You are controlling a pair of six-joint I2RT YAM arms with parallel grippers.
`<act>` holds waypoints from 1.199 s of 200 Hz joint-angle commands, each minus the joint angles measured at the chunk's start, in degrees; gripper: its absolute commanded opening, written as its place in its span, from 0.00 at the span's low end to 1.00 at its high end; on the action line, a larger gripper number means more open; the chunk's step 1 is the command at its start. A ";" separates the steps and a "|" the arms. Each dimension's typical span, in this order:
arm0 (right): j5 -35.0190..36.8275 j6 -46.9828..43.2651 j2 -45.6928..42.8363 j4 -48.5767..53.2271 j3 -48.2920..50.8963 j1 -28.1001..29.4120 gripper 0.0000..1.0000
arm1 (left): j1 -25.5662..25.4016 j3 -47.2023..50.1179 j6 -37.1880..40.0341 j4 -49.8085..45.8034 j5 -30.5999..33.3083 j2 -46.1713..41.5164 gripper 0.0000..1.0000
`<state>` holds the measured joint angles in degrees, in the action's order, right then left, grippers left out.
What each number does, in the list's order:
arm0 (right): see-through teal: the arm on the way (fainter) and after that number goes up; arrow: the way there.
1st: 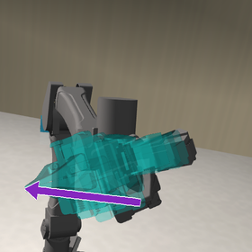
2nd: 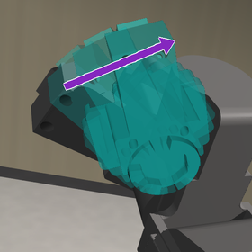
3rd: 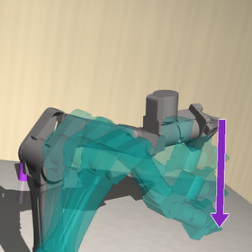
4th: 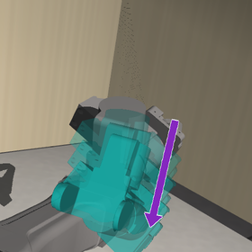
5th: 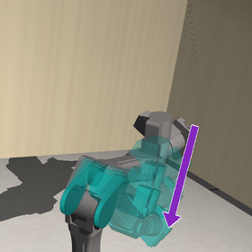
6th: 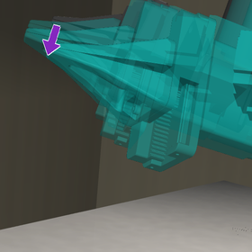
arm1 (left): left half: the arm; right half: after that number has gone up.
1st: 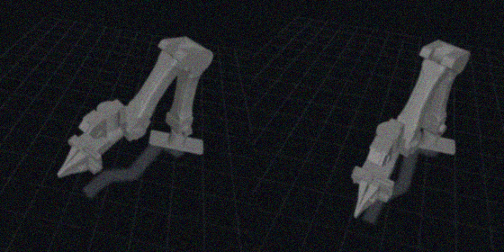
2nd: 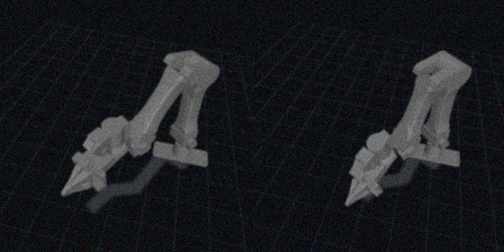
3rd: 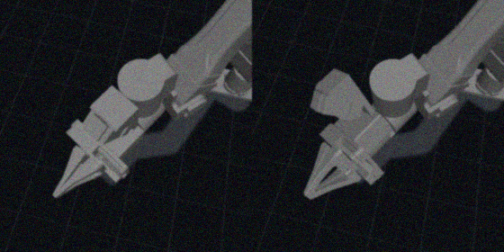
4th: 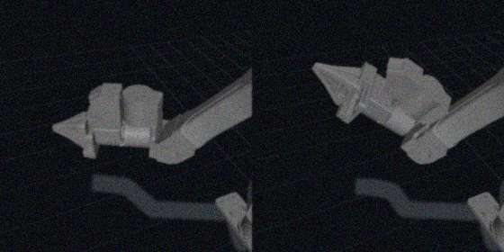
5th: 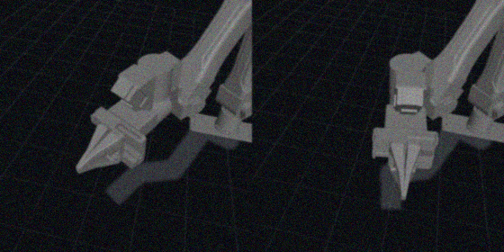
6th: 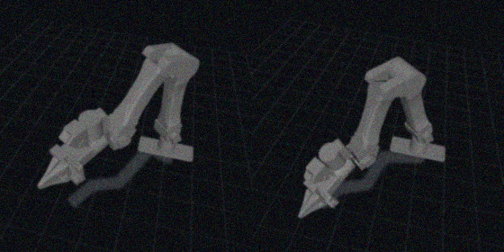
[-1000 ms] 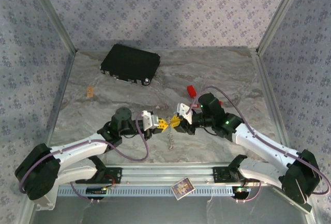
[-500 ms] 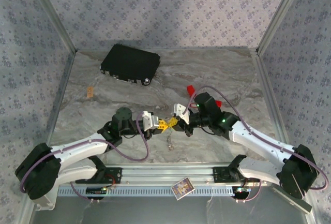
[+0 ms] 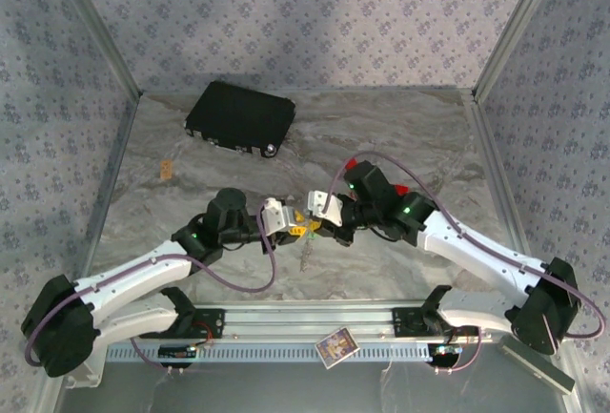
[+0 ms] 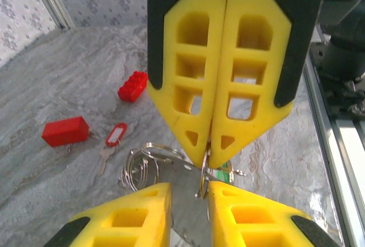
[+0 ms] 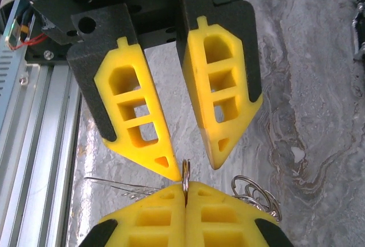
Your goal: Put the keys on the keyring
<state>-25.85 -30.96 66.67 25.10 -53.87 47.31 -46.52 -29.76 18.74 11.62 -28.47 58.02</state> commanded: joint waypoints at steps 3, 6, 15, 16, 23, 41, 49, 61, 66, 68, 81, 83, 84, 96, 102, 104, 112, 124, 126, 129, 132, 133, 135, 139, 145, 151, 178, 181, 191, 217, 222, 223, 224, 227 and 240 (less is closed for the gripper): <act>1.14 -2.28 0.97 2.30 -2.99 1.36 0.00 | -0.41 -2.64 2.77 -3.34 -0.70 1.00 0.23; 1.08 -2.34 1.12 2.14 -3.07 1.52 0.00 | -0.41 -2.75 2.81 -3.38 -0.97 1.18 0.23; 1.15 -2.32 1.41 1.74 -3.33 1.88 0.00 | -0.34 -3.06 2.96 -3.09 -1.44 1.60 0.23; 1.15 -2.33 1.47 1.68 -3.34 1.89 0.00 | -0.38 -3.04 2.96 -3.09 -1.52 1.63 0.23; 1.06 -2.34 1.81 1.45 -3.44 2.15 0.00 | -0.39 -2.98 2.88 -2.47 -1.63 1.83 0.22; 1.15 -2.21 2.89 1.24 -3.79 2.80 0.00 | -0.41 -2.72 2.53 -0.98 -2.11 1.90 0.21; 1.38 -2.14 3.23 1.23 -3.88 3.11 0.00 | -0.41 -2.64 2.32 -0.45 -2.32 1.71 0.19; 1.64 -2.16 3.54 1.19 -3.79 3.36 0.00 | -0.41 -2.50 2.35 -0.17 -2.65 1.44 0.15; 1.67 -2.09 3.55 1.22 -3.72 3.54 0.00 | -0.41 -2.48 2.43 -0.15 -2.66 1.33 0.12; 1.72 -2.07 3.48 1.21 -3.71 3.55 0.00 | -0.41 -2.45 2.50 -0.18 -2.65 1.27 0.11; 1.76 -1.88 3.08 1.11 -3.38 3.41 0.00 | -0.41 -2.18 2.61 -0.28 -2.66 0.86 0.04; 1.79 -1.79 2.97 1.03 -3.36 3.36 0.00 | -0.41 -2.15 2.62 -0.24 -2.69 0.80 0.03; 1.73 -1.81 2.91 0.97 -3.27 3.34 0.00 | -0.41 -2.11 2.62 -0.26 -2.71 0.79 0.02; 1.06 -0.94 1.38 -0.27 -2.02 2.70 0.13 | -0.41 -1.62 2.57 0.37 -3.27 0.31 0.00; 0.28 -0.30 0.34 -1.42 -1.00 2.08 0.20 | -0.41 -1.18 2.24 1.04 -3.69 0.11 0.00; -0.06 -0.06 -0.04 -1.91 -0.56 1.84 0.22 | -0.37 -1.09 2.10 1.37 -3.87 0.02 0.00; -1.66 1.17 -1.60 -4.03 1.23 0.63 0.25 | -0.40 -0.30 1.47 2.91 -4.77 -0.22 0.00; -4.23 3.02 -3.57 -6.88 3.67 -1.18 0.26 | -0.40 0.86 0.58 5.33 -6.26 -0.45 0.00; -4.66 3.30 -3.81 -7.30 4.01 -1.48 0.26 | -0.41 0.93 0.44 5.76 -6.56 -0.45 0.00; -5.25 3.68 -4.09 -7.69 4.37 -1.86 0.26 | -0.39 1.19 0.16 6.38 -7.00 -0.45 0.00; -6.25 4.04 -4.30 -8.08 4.82 -2.13 0.25 | -0.41 1.38 -0.04 6.88 -7.52 -0.45 0.00; -6.55 4.18 -4.38 -8.20 4.91 -2.27 0.25 | -0.41 1.46 -0.08 7.08 -7.67 -0.45 0.00; -6.97 4.38 -4.43 -8.35 5.09 -2.50 0.25 | -0.41 1.57 -0.21 7.27 -8.01 -0.38 0.00; -8.19 4.72 -4.57 -8.46 5.48 -2.79 0.25 | -0.39 1.70 -0.40 7.87 -8.70 -0.36 0.00; -9.59 5.30 -4.54 -8.82 5.93 -3.01 0.25 | -0.38 1.87 -0.82 8.68 -9.39 -0.14 0.00; -10.43 5.90 -4.45 -9.05 6.16 -3.10 0.25 | -0.40 1.93 -1.21 9.29 -9.80 0.03 0.00; -11.60 7.51 -4.65 -10.46 7.41 -3.01 0.25 | -0.40 2.15 -1.95 10.73 -9.85 0.25 0.00; -11.52 7.50 -4.63 -10.59 7.57 -3.00 0.25 | -0.41 2.23 -2.00 10.86 -9.94 0.25 0.00; -11.23 7.60 -4.64 -10.92 7.94 -3.01 0.24 | -0.39 2.40 -2.13 11.25 -10.15 0.25 0.00; -10.46 7.66 -4.06 -11.32 8.06 -2.92 0.18 | -0.41 2.61 -2.56 11.90 -10.90 0.25 0.00; -10.45 7.55 -3.91 -11.38 8.03 -2.92 0.17 | -0.40 2.67 -2.70 12.07 -11.11 0.30 0.00; -10.45 7.56 -3.87 -11.39 8.05 -2.92 0.17 | -0.40 2.72 -2.72 12.13 -11.14 0.27 0.00; -10.45 7.57 -3.85 -11.43 8.06 -2.92 0.16 | -0.41 2.70 -2.73 12.17 -11.16 0.26 0.00; -10.45 7.58 -3.71 -11.50 8.04 -2.87 0.16 | -0.37 2.69 -2.81 12.34 -11.21 0.26 0.00; -10.61 7.62 -3.25 -11.79 7.85 -2.76 0.11 | -0.41 2.88 -3.09 12.92 -11.21 0.32 0.00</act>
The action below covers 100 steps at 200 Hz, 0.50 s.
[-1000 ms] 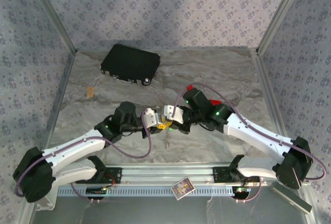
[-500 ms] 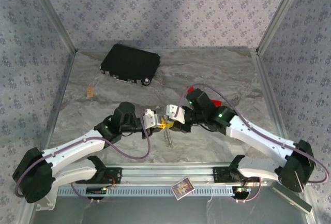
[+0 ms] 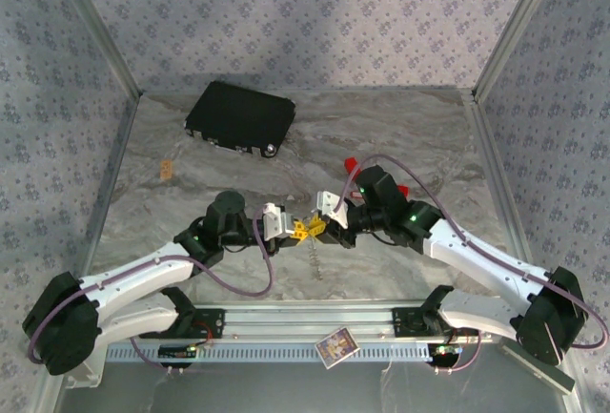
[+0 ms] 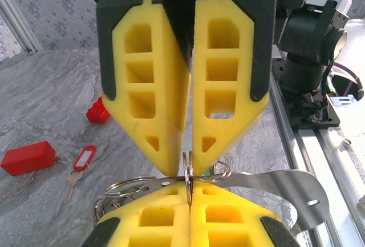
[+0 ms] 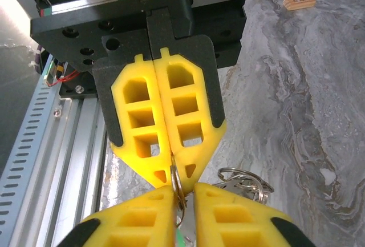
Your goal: Put the keys on the keyring
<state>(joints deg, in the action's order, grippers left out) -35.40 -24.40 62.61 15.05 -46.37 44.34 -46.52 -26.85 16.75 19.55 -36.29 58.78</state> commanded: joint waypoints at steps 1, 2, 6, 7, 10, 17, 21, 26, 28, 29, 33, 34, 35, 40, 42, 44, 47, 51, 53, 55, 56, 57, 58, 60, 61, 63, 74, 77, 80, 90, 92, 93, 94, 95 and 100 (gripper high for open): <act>-1.07 1.09 0.83 -1.75 0.38 0.26 0.10 | -0.41 -0.03 -1.11 5.02 -3.41 -0.48 0.00; -1.12 1.10 0.88 -1.81 0.39 0.24 0.10 | -0.37 -0.04 -1.11 5.00 -3.38 -0.50 0.00; -1.24 1.07 1.01 -1.78 0.28 0.22 0.08 | -0.39 -0.09 -1.20 5.01 -3.27 -0.43 0.00; -1.25 1.05 1.06 -1.82 0.30 0.22 0.07 | -0.40 -0.11 -1.20 4.99 -3.26 -0.38 0.00; -1.32 1.08 1.11 -1.78 0.22 0.25 0.06 | -0.39 -0.12 -1.20 5.05 -3.08 -0.46 0.01; -1.30 0.96 1.28 -1.57 -0.08 0.33 0.03 | -0.41 -0.14 -1.26 4.79 -2.48 -0.50 0.07; -1.21 0.86 1.30 -1.34 -0.31 0.31 0.01 | -0.40 -0.25 -1.28 4.57 -2.08 -0.51 0.12; -1.09 0.54 1.37 -0.84 -0.47 0.33 0.00 | -0.41 -0.35 -1.15 4.17 -1.51 -0.60 0.18; -0.97 0.40 1.37 -0.66 -0.65 0.36 0.00 | -0.37 -0.41 -1.12 3.89 -1.37 -0.67 0.21; -0.98 0.32 1.37 -0.52 -0.70 0.38 0.00 | -0.34 -0.44 -1.11 3.73 -1.30 -0.68 0.21; -0.70 0.08 1.33 -0.01 -1.00 0.40 0.00 | -0.37 -0.55 -0.86 3.04 -0.76 -0.75 0.24; -0.63 -0.06 1.31 0.08 -1.05 0.40 0.00 | -0.39 -0.60 -0.76 2.86 -0.69 -0.77 0.25; -0.54 -0.13 1.30 0.29 -1.11 0.44 0.00 | -0.40 -0.67 -0.67 2.64 -0.66 -0.81 0.25; -0.15 -0.67 1.24 1.20 -1.47 0.40 0.00 | -0.39 -0.95 -0.29 1.38 0.05 -0.94 0.27; 0.01 -0.85 1.21 1.63 -1.73 0.47 0.00 | -0.38 -1.13 -0.09 0.80 0.23 -1.01 0.27; 0.27 -1.16 1.20 2.02 -1.98 0.42 0.00 | -0.40 -1.24 0.11 0.21 0.43 -1.08 0.27; 0.65 -1.53 1.20 2.72 -2.39 0.48 0.00 | -0.41 -1.50 0.42 -0.75 0.66 -1.19 0.28; 1.13 -2.21 1.20 3.69 -2.90 0.55 0.00 | -0.41 -1.90 0.89 -2.11 1.08 -1.26 0.28; 1.50 -2.55 1.20 4.23 -3.15 0.57 0.00 | -0.41 -2.18 1.15 -2.91 1.19 -1.29 0.28; 1.83 -2.90 1.20 4.80 -3.43 0.62 0.00 | -0.41 -2.42 1.39 -3.63 1.39 -1.30 0.28; 2.00 -3.09 1.24 5.07 -3.62 0.64 0.00 | -0.41 -2.55 1.50 -3.99 1.44 -1.35 0.28; 2.18 -3.19 1.27 5.38 -3.76 0.70 0.00 | -0.41 -2.66 1.69 -4.34 1.51 -1.37 0.28; 2.35 -3.37 1.23 5.67 -3.97 0.72 0.00 | -0.41 -2.80 1.79 -4.70 1.54 -1.38 0.28; 2.72 -3.70 1.32 6.22 -4.27 0.74 0.00 | -0.41 -3.02 2.05 -5.44 1.61 -1.37 0.28; 2.84 -3.80 1.35 6.53 -4.40 0.79 0.00 | -0.41 -3.16 2.23 -5.82 1.68 -1.42 0.28; 3.11 -4.27 1.41 7.04 -4.71 0.89 0.00 | -0.41 -3.37 2.52 -6.47 1.76 -1.47 0.28; 4.87 -6.13 1.86 9.97 -6.41 1.27 0.00 | -0.41 -4.44 3.76 -9.75 2.13 -1.56 0.27; 5.30 -6.52 2.08 10.64 -6.92 1.41 0.00 | -0.41 -4.64 4.07 -10.33 2.20 -1.57 0.26; 5.71 -6.93 2.27 11.37 -7.29 1.47 0.00 | -0.41 -4.80 4.34 -10.87 2.26 -1.57 0.25; 6.57 -8.05 2.97 13.20 -8.56 1.91 0.00 | -0.41 -5.13 4.93 -11.88 2.24 -1.57 0.24; 6.79 -8.28 3.14 13.55 -8.80 2.01 0.00 | -0.41 -5.21 4.95 -11.96 2.27 -1.57 0.24; 6.90 -8.33 3.22 13.66 -8.95 2.08 0.00 | -0.41 -5.22 4.95 -11.98 2.27 -1.57 0.24; 7.00 -8.44 3.31 13.72 -9.02 2.12 0.00 | -0.41 -5.22 5.00 -12.03 2.28 -1.57 0.23; 7.05 -8.50 3.40 13.88 -9.10 2.14 0.00 | -0.41 -5.23 5.06 -12.01 2.23 -1.57 0.23; 7.38 -8.88 3.76 14.50 -9.64 2.38 0.00 | -0.41 -5.29 5.13 -12.01 2.19 -1.48 0.23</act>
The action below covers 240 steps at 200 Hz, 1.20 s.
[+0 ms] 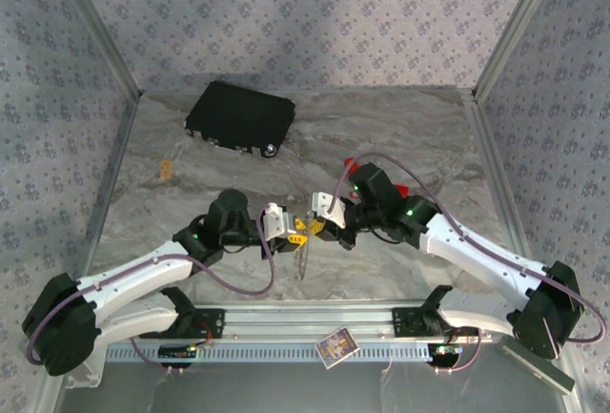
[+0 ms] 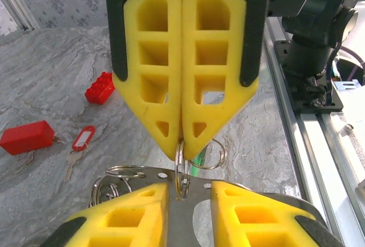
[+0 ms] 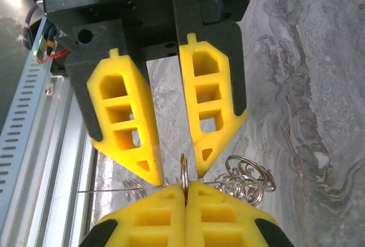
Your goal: Put the keys on the keyring
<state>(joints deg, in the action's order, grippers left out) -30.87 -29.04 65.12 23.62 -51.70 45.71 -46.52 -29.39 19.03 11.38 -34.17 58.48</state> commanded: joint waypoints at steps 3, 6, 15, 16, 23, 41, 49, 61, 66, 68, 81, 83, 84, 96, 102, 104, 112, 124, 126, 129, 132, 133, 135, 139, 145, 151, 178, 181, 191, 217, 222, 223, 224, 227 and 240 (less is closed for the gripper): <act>2.91 -4.40 1.43 6.26 -4.59 1.15 0.00 | -0.41 -2.78 2.90 -3.83 0.07 -1.17 0.22; 3.07 -4.60 1.70 6.55 -4.89 1.31 0.00 | -0.40 -2.85 2.94 -3.82 -0.04 -1.07 0.22; 3.42 -4.97 2.25 7.13 -5.60 1.75 0.00 | -0.41 -3.08 2.95 -3.82 -0.11 -0.93 0.20; 3.48 -5.06 2.31 7.18 -5.73 1.79 0.00 | -0.41 -3.11 2.95 -3.82 -0.11 -0.97 0.20; 3.83 -5.34 2.75 7.49 -6.19 2.19 0.00 | -0.34 -3.30 2.99 -3.85 -0.10 -0.91 0.20; 4.08 -5.83 3.38 7.80 -7.05 2.87 0.00 | -0.39 -3.57 3.28 -3.98 0.23 -0.91 0.14; 3.99 -5.99 3.51 7.76 -7.33 3.14 0.00 | -0.38 -3.66 3.38 -3.99 0.36 -0.98 0.11; 3.81 -5.98 3.77 7.67 -7.55 3.31 0.00 | -0.41 -3.61 3.47 -4.04 0.43 -1.03 0.07; 3.73 -6.03 3.85 7.67 -7.62 3.41 0.00 | -0.40 -3.59 3.47 -3.93 0.43 -1.07 0.05; 3.72 -5.96 3.87 7.61 -7.62 3.48 0.00 | -0.41 -3.58 3.47 -3.89 0.38 -1.08 0.05; 3.45 -5.87 4.03 7.35 -7.55 3.50 0.00 | -0.38 -3.23 2.96 -2.95 0.19 -1.22 0.04; 3.38 -5.79 4.04 7.37 -7.54 3.55 0.00 | -0.40 -3.22 2.84 -2.83 0.17 -1.21 0.05; 3.42 -5.74 4.04 7.39 -7.54 3.57 0.00 | -0.41 -3.18 2.81 -2.71 0.16 -1.23 0.05; 3.28 -5.43 4.04 6.95 -7.28 3.68 0.00 | -0.39 -2.80 2.21 -1.70 -0.16 -1.26 0.05; 3.32 -5.44 4.12 6.74 -7.27 3.82 0.00 | -0.41 -2.67 2.03 -1.42 -0.48 -1.26 0.06; 3.29 -5.42 4.13 6.71 -7.27 3.78 0.00 | -0.41 -2.69 1.99 -1.42 -0.57 -1.20 0.06; 3.37 -5.38 4.26 6.54 -7.19 3.92 0.00 | -0.36 -2.69 1.81 -1.27 -0.87 -1.09 0.09; 3.62 -5.26 4.56 6.50 -7.34 4.14 0.00 | -0.40 -2.78 1.71 -1.27 -1.20 -0.87 0.09; 3.62 -5.25 4.62 6.48 -7.31 4.21 0.00 | -0.41 -2.80 1.71 -1.29 -1.24 -0.83 0.09; 3.67 -5.25 4.72 6.44 -7.36 4.29 0.00 | -0.41 -2.80 1.72 -1.27 -1.27 -0.82 0.09; 3.72 -5.24 4.79 6.42 -7.48 4.39 0.00 | -0.41 -2.78 1.72 -1.19 -1.25 -0.84 0.08; 3.72 -5.29 4.81 6.43 -7.55 4.43 0.00 | -0.41 -2.78 1.72 -1.19 -1.25 -0.83 0.08; 3.72 -5.25 4.88 6.40 -7.54 4.48 0.00 | -0.41 -2.78 1.72 -1.12 -1.25 -0.87 0.07; 3.71 -5.27 4.88 6.28 -7.54 4.55 0.00 | -0.37 -2.69 1.67 -0.96 -1.25 -0.91 0.04; 3.72 -5.20 5.01 6.23 -7.62 4.69 0.00 | -0.41 -2.65 1.70 -0.71 -1.25 -0.95 0.00; 3.64 -4.93 5.01 6.12 -7.60 4.71 0.00 | -0.36 -2.53 1.65 -0.37 -1.22 -1.13 0.00; 4.22 -0.48 2.73 3.96 -5.67 3.35 0.28 | -0.39 -1.10 0.47 2.23 -0.63 -2.26 0.00; 4.16 0.22 2.22 3.54 -5.17 2.89 0.30 | -0.41 -0.86 0.34 2.57 -0.51 -2.35 0.00; 3.98 2.70 0.17 1.68 -3.35 1.81 0.35 | -0.41 0.04 -0.40 3.81 0.08 -2.80 0.00; 6.51 6.76 -5.44 -2.38 2.53 1.05 0.41 | -0.41 2.19 -1.95 6.95 0.93 -3.33 0.00; 7.11 7.15 -6.27 -2.89 3.56 1.19 0.41 | -0.41 2.48 -2.17 7.44 1.02 -3.28 0.00; 7.26 7.24 -6.43 -2.97 3.77 1.16 0.41 | -0.41 2.53 -2.20 7.52 1.07 -3.28 0.00; 7.33 7.33 -6.60 -3.05 4.01 1.19 0.41 | -0.41 2.60 -2.22 7.61 1.05 -3.28 0.00; 7.73 7.60 -6.95 -3.33 4.53 1.21 0.41 | -0.36 2.64 -2.31 7.76 1.00 -3.20 0.00; 8.60 9.16 -8.25 -4.88 6.71 1.26 0.42 | -0.41 2.79 -2.74 8.77 0.93 -2.93 0.00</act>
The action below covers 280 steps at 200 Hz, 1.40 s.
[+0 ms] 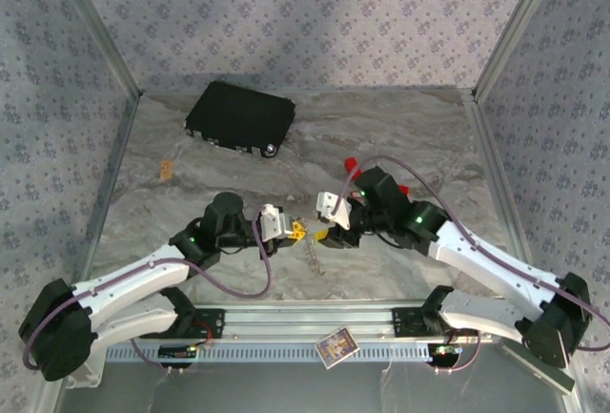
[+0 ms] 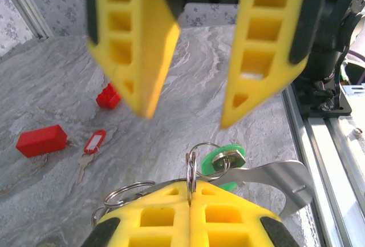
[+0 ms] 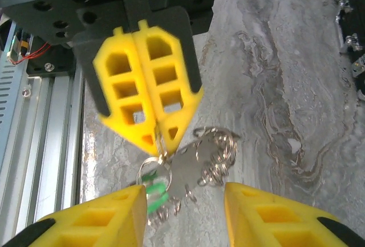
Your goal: Put the keys on the keyring
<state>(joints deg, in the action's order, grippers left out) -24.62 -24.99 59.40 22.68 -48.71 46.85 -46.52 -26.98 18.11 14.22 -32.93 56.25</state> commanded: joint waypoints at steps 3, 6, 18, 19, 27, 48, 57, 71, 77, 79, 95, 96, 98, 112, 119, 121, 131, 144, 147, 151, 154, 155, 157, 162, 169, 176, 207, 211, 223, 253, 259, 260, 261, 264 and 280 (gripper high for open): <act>2.38 5.39 -2.67 -4.22 4.21 0.21 0.42 | -0.41 0.43 -1.89 6.15 -0.31 -0.53 0.00; 2.35 5.64 -2.82 -4.53 4.60 0.25 0.42 | -0.41 0.44 -1.93 6.41 -0.31 -0.48 0.00; 2.62 6.59 -2.83 -5.57 5.73 0.73 0.42 | -0.33 0.46 -2.29 7.15 -0.34 -0.10 0.00; 2.59 6.65 -2.86 -5.64 5.82 0.76 0.42 | -0.37 0.45 -2.33 7.28 -0.36 -0.05 0.00; 2.43 7.17 -2.73 -6.38 6.46 1.13 0.42 | -0.41 0.59 -2.67 7.87 -0.43 0.24 0.00; 0.98 8.87 -1.95 -9.57 7.73 2.05 0.42 | -0.40 0.69 -3.47 9.11 -0.34 0.77 0.00; 0.87 9.34 -1.50 -10.46 7.97 2.61 0.42 | -0.41 0.70 -3.75 9.47 -0.16 0.87 0.00; 1.86 9.54 -1.02 -11.50 8.24 3.22 0.42 | -0.41 0.88 -4.37 10.20 0.35 0.97 0.00; 2.47 9.52 -0.78 -11.83 8.41 3.48 0.42 | -0.41 0.97 -4.59 10.36 0.51 0.97 0.00; 2.67 9.52 -0.77 -12.01 8.42 3.50 0.42 | -0.41 0.97 -4.58 10.38 0.61 0.97 0.00; 4.69 9.57 -0.69 -12.73 8.70 3.68 0.42 | -0.41 0.89 -5.08 10.48 0.94 1.05 0.00; 4.81 9.52 -0.69 -12.81 8.73 3.75 0.42 | -0.41 0.88 -5.09 10.48 0.94 1.05 0.00; 5.01 9.50 -0.66 -12.89 8.72 3.70 0.42 | -0.41 0.92 -5.16 10.52 0.94 1.05 0.00; 6.33 9.40 -0.77 -12.87 8.72 3.84 0.41 | -0.39 0.88 -5.45 10.74 1.00 1.06 0.00; 7.14 9.19 -0.77 -12.76 8.72 3.93 0.41 | -0.39 0.90 -5.45 10.83 0.99 0.97 0.00; 7.44 9.11 -0.82 -12.73 8.76 3.88 0.40 | -0.40 0.88 -5.50 10.83 1.02 0.97 0.00; 8.42 8.78 -0.95 -12.26 8.64 3.98 0.38 | -0.36 0.97 -5.61 10.99 1.11 0.98 0.00; 9.07 8.26 -1.10 -11.58 8.49 4.05 0.32 | -0.41 1.05 -5.77 11.54 1.10 1.00 0.00; 9.17 8.17 -1.12 -11.48 8.49 4.11 0.30 | -0.41 1.12 -5.84 11.66 1.11 1.05 0.00; 9.18 8.04 -1.12 -11.30 8.38 4.12 0.28 | -0.40 1.21 -5.93 11.93 1.09 1.06 0.00; 9.23 7.96 -1.11 -11.07 8.32 4.19 0.26 | -0.41 1.27 -5.90 12.09 1.03 1.06 0.00; 9.15 7.95 -1.12 -11.03 8.30 4.20 0.25 | -0.41 1.29 -5.89 12.16 1.03 1.06 0.00; 9.09 7.88 -1.08 -10.95 8.26 4.21 0.24 | -0.41 1.36 -6.00 12.37 0.98 1.06 0.00; 9.06 7.81 -1.04 -10.91 8.26 4.23 0.21 | -0.34 1.40 -6.05 12.75 0.85 1.06 0.00; 8.91 7.75 -0.83 -10.82 8.08 4.30 0.17 | -0.39 1.43 -6.14 13.08 0.73 1.13 0.00; 8.66 7.61 -0.48 -10.77 8.03 4.51 0.15 | -0.38 1.49 -6.16 13.48 0.59 1.14 0.00; 6.79 7.03 2.30 -10.10 6.85 5.53 0.08 | -0.41 1.61 -6.02 15.14 0.03 1.58 0.00; 6.71 6.79 2.54 -9.83 6.57 5.81 0.08 | -0.41 1.47 -5.98 15.12 0.18 1.67 0.00; 7.34 6.15 3.24 -9.10 5.94 6.39 0.08 | -0.36 1.41 -5.78 14.91 0.56 1.76 0.00; 9.05 5.00 2.49 -7.94 5.55 6.70 0.09 | -0.41 1.45 -5.55 14.32 1.29 1.50 0.00; 9.47 4.81 2.07 -7.80 5.63 6.60 0.12 | -0.38 1.48 -5.53 14.18 1.29 1.43 0.00; 9.57 4.79 1.97 -7.77 5.68 6.59 0.13 | -0.35 1.49 -5.54 14.22 1.29 1.42 0.00; 9.67 4.79 1.87 -7.80 5.70 6.63 0.14 | -0.38 1.49 -5.54 14.24 1.29 1.41 0.00; 9.98 4.74 1.61 -7.68 5.83 6.60 0.16 | -0.36 1.54 -5.46 14.11 1.29 1.36 0.00; 11.33 4.64 -0.44 -6.93 6.34 6.03 0.30 | -0.41 1.69 -5.37 13.77 1.30 1.24 0.00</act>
<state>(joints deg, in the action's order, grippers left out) -15.20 -18.92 61.93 13.23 -41.43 52.93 -46.52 -24.91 12.75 24.27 -31.44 58.28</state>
